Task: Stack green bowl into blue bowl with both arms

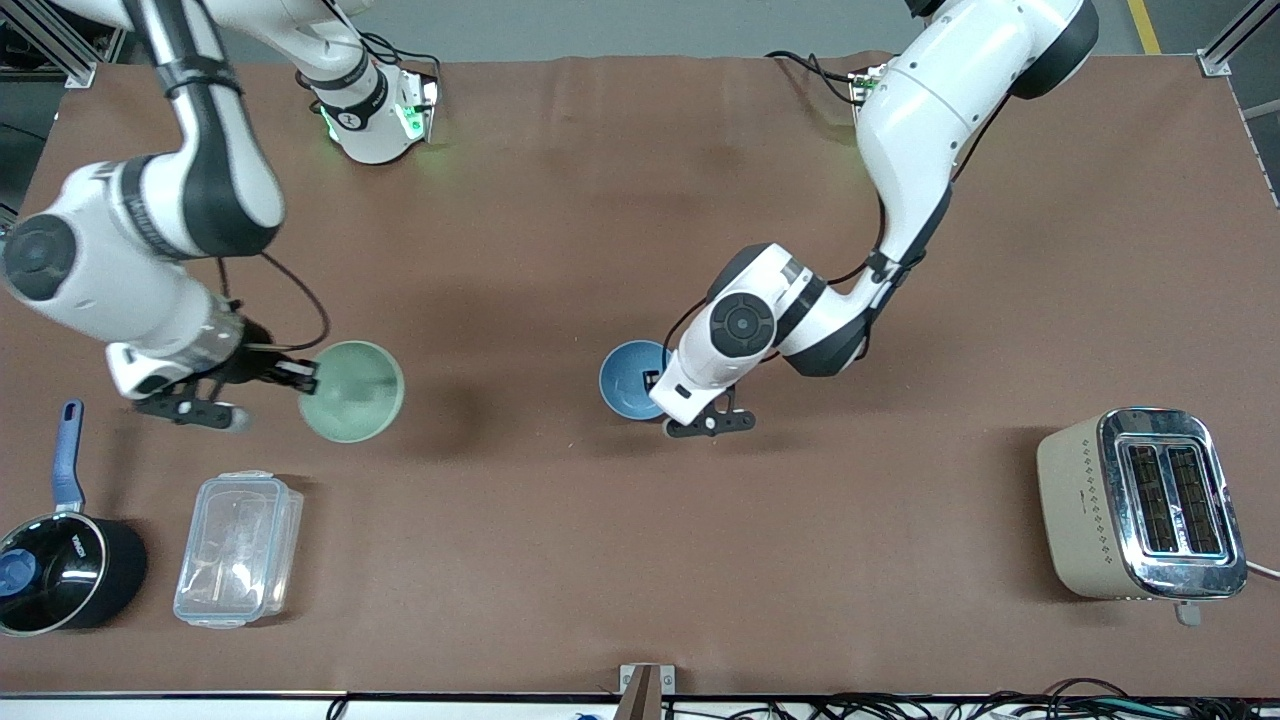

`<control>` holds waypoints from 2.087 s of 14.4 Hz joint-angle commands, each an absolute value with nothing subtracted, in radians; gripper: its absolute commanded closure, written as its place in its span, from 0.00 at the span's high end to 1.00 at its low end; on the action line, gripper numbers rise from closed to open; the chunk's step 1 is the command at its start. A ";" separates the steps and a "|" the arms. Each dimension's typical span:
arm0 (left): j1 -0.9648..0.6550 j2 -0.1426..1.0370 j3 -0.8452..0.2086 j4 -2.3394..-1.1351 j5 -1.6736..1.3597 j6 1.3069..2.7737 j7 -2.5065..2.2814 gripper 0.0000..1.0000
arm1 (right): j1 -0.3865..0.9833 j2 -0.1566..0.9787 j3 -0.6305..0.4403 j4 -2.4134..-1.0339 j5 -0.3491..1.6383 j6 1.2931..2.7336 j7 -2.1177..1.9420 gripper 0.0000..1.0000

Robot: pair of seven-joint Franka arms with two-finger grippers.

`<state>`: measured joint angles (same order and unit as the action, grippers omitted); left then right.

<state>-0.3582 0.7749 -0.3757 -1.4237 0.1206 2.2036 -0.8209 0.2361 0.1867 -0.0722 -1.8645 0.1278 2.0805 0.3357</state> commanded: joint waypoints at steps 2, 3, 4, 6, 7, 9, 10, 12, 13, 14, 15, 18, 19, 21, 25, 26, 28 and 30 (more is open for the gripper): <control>-0.263 0.583 -0.345 -1.433 0.248 2.022 -0.795 1.00 | 0.426 0.199 -0.084 -1.855 0.137 2.164 0.585 0.00; -0.230 0.540 -0.345 -1.431 0.264 1.982 -0.773 1.00 | 0.483 0.224 -0.084 -1.853 0.135 2.205 0.665 0.00; -0.192 0.494 -0.347 -1.431 0.264 1.953 -0.746 1.00 | 0.530 0.250 -0.084 -1.850 0.127 2.242 0.733 0.00; -0.106 0.402 -0.351 -1.431 0.259 1.890 -0.656 1.00 | 0.613 0.313 -0.086 -1.832 0.123 2.304 0.819 0.00; -0.060 0.361 -0.357 -1.431 0.249 1.850 -0.576 1.00 | 0.639 0.345 -0.086 -1.815 0.121 2.331 0.866 0.00; 0.009 0.293 -0.359 -1.430 0.185 1.801 -0.441 1.00 | 0.699 0.423 -0.087 -1.745 0.117 2.349 0.957 0.00; 0.041 0.258 -0.357 -1.431 0.142 1.783 -0.393 1.00 | 0.724 0.455 -0.089 -1.717 0.109 2.349 0.988 0.00; 0.086 0.218 -0.359 -1.430 0.115 1.705 -0.309 1.00 | 0.758 0.494 -0.089 -1.700 0.060 2.350 1.052 0.00; 0.100 0.194 -0.359 -1.430 0.115 1.680 -0.290 1.00 | 0.758 0.495 -0.087 -1.703 0.025 2.352 1.069 0.00; 0.101 0.161 -0.354 -1.431 0.115 1.663 -0.269 1.00 | 0.759 0.503 -0.087 -1.706 0.012 2.355 1.071 0.00; 0.101 0.153 -0.354 -1.431 0.117 1.639 -0.234 1.00 | 0.767 0.515 -0.087 -1.706 0.011 2.358 1.075 0.00; 0.101 0.103 -0.330 -1.442 0.115 1.554 -0.105 1.00 | 0.796 0.537 -0.089 -1.707 0.009 2.373 1.108 0.00; 0.091 0.092 -0.304 -1.443 0.114 1.546 -0.083 1.00 | 0.802 0.537 -0.089 -1.709 0.009 2.373 1.111 0.00; 0.052 0.040 -0.247 -1.471 0.106 1.531 -0.072 1.00 | 0.814 0.548 -0.089 -1.712 0.008 2.373 1.120 0.00; -0.033 -0.040 -0.069 -1.545 0.003 1.508 -0.026 1.00 | 0.811 0.554 -0.094 -1.712 0.006 2.375 1.120 0.00; -0.035 -0.040 -0.069 -1.543 0.006 1.506 -0.028 1.00 | 0.811 0.560 -0.094 -1.713 0.005 2.375 1.120 0.00; -0.037 -0.035 -0.069 -1.539 0.006 1.506 -0.028 1.00 | 0.813 0.574 -0.094 -1.712 -0.003 2.376 1.120 0.01; -0.038 -0.034 -0.074 -1.540 0.006 1.508 -0.034 1.00 | 0.818 0.575 -0.092 -1.712 -0.002 2.379 1.121 0.02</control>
